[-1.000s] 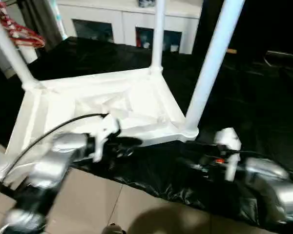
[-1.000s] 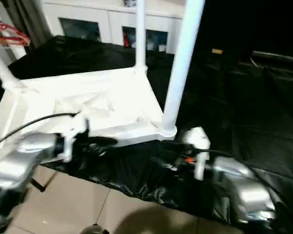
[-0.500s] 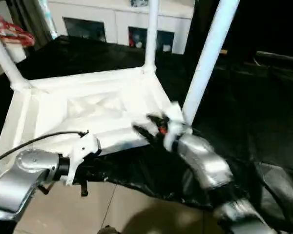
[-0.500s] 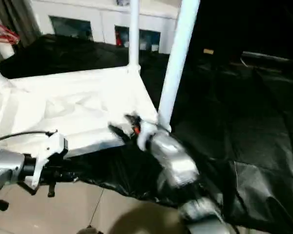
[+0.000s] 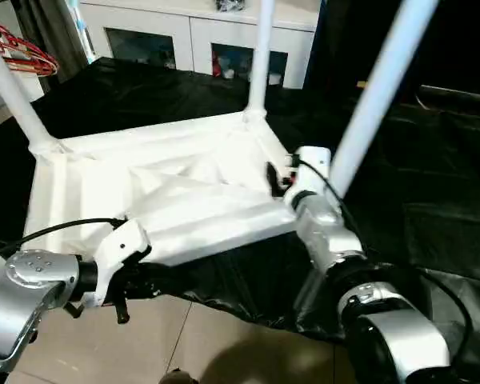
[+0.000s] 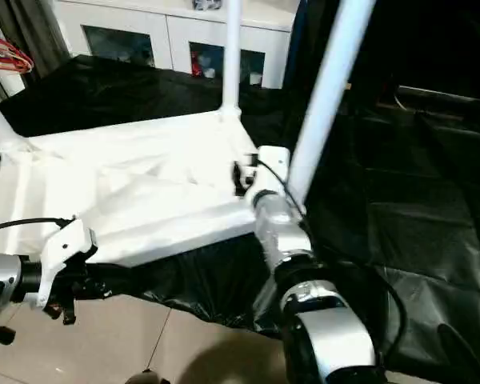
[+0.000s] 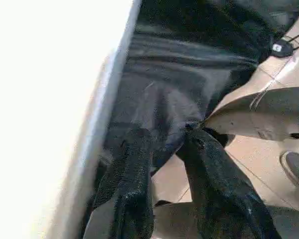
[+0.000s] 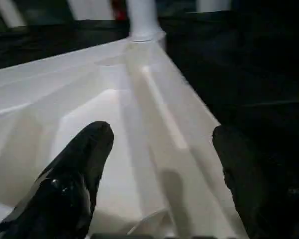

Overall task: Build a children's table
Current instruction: Rotate leg to tighten

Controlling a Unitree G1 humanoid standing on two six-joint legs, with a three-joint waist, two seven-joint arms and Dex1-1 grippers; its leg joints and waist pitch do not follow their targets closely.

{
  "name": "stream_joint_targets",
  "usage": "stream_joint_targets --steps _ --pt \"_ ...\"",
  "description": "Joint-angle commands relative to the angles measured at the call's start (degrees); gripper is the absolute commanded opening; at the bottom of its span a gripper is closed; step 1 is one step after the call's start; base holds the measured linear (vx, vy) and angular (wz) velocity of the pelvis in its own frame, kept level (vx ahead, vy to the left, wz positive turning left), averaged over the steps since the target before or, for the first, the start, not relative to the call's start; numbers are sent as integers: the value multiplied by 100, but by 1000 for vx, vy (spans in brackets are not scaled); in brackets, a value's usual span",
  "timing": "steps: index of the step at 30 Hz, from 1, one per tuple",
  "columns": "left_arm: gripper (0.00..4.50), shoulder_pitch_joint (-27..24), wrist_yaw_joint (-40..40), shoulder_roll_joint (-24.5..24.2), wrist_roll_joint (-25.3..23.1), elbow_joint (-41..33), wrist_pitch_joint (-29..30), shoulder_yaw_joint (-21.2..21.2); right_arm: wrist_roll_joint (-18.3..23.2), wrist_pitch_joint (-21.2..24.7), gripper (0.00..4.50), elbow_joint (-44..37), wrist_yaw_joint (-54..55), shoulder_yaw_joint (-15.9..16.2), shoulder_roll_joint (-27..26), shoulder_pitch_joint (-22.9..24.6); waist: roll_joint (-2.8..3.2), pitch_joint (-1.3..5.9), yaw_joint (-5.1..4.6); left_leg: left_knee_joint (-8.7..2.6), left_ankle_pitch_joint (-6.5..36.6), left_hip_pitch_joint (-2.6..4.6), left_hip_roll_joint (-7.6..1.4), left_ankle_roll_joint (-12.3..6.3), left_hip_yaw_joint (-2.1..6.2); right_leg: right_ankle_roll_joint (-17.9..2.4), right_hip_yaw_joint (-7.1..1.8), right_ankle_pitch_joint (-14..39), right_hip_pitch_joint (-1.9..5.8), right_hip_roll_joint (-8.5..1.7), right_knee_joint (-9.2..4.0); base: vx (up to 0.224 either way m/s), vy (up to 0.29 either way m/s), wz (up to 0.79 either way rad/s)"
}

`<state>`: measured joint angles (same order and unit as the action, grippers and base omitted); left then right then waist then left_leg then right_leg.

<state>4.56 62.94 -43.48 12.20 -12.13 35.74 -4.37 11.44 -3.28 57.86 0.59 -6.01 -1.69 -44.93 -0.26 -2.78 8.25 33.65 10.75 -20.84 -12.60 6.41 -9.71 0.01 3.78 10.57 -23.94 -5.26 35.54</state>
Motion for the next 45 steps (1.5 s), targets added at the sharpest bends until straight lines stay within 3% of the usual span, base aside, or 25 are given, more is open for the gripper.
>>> stream_joint_targets --steps 1,5,10,12,13,14,19,20,21,22,28,32,33,34,35,38,43,44,45 --pt "125 94 -103 -105 -147 97 -132 -22 12 -197 367 268 258 -214 186 -117 124 377 -53 -437 1121 60 44 281 -47 -1029 -211 308 297 -167 -256 0 0 0" --pt "125 285 -205 -92 -348 335 -341 -227 1 -328 367 485 425 -342 410 -211 115 364 -40 -431 1253 48 44 256 -47 -1007 -212 564 300 -175 -268 0 0 0" --pt "125 817 -480 251 -620 848 -636 -492 -23 -461 367 681 521 -511 748 -286 139 357 -17 -418 1583 100 39 298 -58 -993 -218 961 251 -175 -317 0 0 0" --pt "125 1059 -560 366 -743 1106 -812 -623 -5 -524 367 768 585 -584 916 -313 129 366 -5 -416 1506 74 47 284 -47 -999 -210 908 270 -174 -305 0 0 0" --pt "125 1135 -584 406 -773 1190 -869 -656 0 -543 367 793 613 -606 973 -319 199 379 10 -400 1503 89 47 305 -44 -1008 -210 864 260 -178 -289 0 0 0" --pt "125 1272 -637 483 -823 1345 -981 -703 3 -573 367 838 666 -652 1072 -331 148 376 11 -400 1493 66 54 295 -43 -1022 -202 839 285 -176 -297 0 0 0" --pt "125 1586 -714 621 -968 1722 -1252 -837 12 -618 367 852 741 -754 1267 -300 119 405 19 -365 1123 22 70 233 -44 -1043 -188 513 321 -169 -256 0 0 0" --pt "125 1682 -731 681 -1022 1869 -1336 -888 18 -630 367 873 742 -775 1320 -292 260 420 25 -350 1119 32 71 268 -28 -1063 -186 446 309 -176 -226 0 0 0" --pt "125 1853 -783 817 -1131 2152 -1511 -995 24 -639 367 892 765 -812 1420 -255 180 409 -9 -347 1110 28 83 235 -46 -1083 -179 343 315 -144 -257 0 0 0" --pt "125 1941 -832 892 -1195 2315 -1641 -1057 26 -644 367 905 777 -831 1465 -234 163 417 9 -334 1068 23 81 209 -48 -1131 -180 261 326 -148 -244 0 0 0" --pt "125 2244 -1251 1621 -1236 2923 -2218 -1203 -14 -673 367 856 772 -896 1730 -23 143 436 34 -316 959 -22 81 124 -44 -1169 -177 207 375 -182 -238 0 0 0" --pt "125 2146 -1529 1914 -1128 2947 -2667 -1013 -137 -751 367 695 430 -758 1761 95 129 433 37 -307 959 -38 69 40 -50 -1208 -171 181 377 -185 -251 0 0 0" --pt "125 2030 -1708 2053 -999 2857 -2812 -809 -194 -787 367 538 157 -622 1732 181 166 435 28 -303 981 -37 68 22 -44 -1222 -166 196 376 -185 -251 0 0 0" --pt "125 2030 -1708 2053 -999 2857 -2812 -809 -194 -787 367 538 157 -622 1732 181 136 427 17 -310 1023 -42 64 6 -47 -1226 -163 253 387 -193 -270 0 0 0" --pt "125 1941 -1849 2118 -938 2769 -2884 -682 -232 -818 367 419 -10 -527 1706 241 152 428 8 -309 1051 -36 56 -13 -43 -1234 -161 317 379 -189 -267 0 0 0" --pt "156 1381 -2321 2188 -762 2235 -3028 -230 -164 -855 367 -308 -777 -250 1536 580 138 388 -38 -349 1209 -90 27 -75 -19 -1099 -147 728 405 -220 -317 0 0 0" --pt "209 293 -2647 2288 -481 1285 -3255 309 328 -524 367 -1809 -2009 135 1349 1381 190 381 -63 -356 1326 -31 -14 -229 -29 -1141 -171 760 321 -167 -345 0 0 0" --pt "218 293 -2647 2288 -481 1285 -3255 309 328 -524 367 -1809 -2009 135 1349 1381 185 378 -52 -360 1337 -20 -24 -250 -28 -1148 -178 704 314 -162 -349 0 0 0" --pt "230 175 -2728 2325 -466 1205 -3295 383 375 -475 393 -2008 -2108 189 1340 1498 193 369 -49 -364 1356 -15 -19 -243 -29 -1160 -179 719 309 -147 -352 0 0 0"
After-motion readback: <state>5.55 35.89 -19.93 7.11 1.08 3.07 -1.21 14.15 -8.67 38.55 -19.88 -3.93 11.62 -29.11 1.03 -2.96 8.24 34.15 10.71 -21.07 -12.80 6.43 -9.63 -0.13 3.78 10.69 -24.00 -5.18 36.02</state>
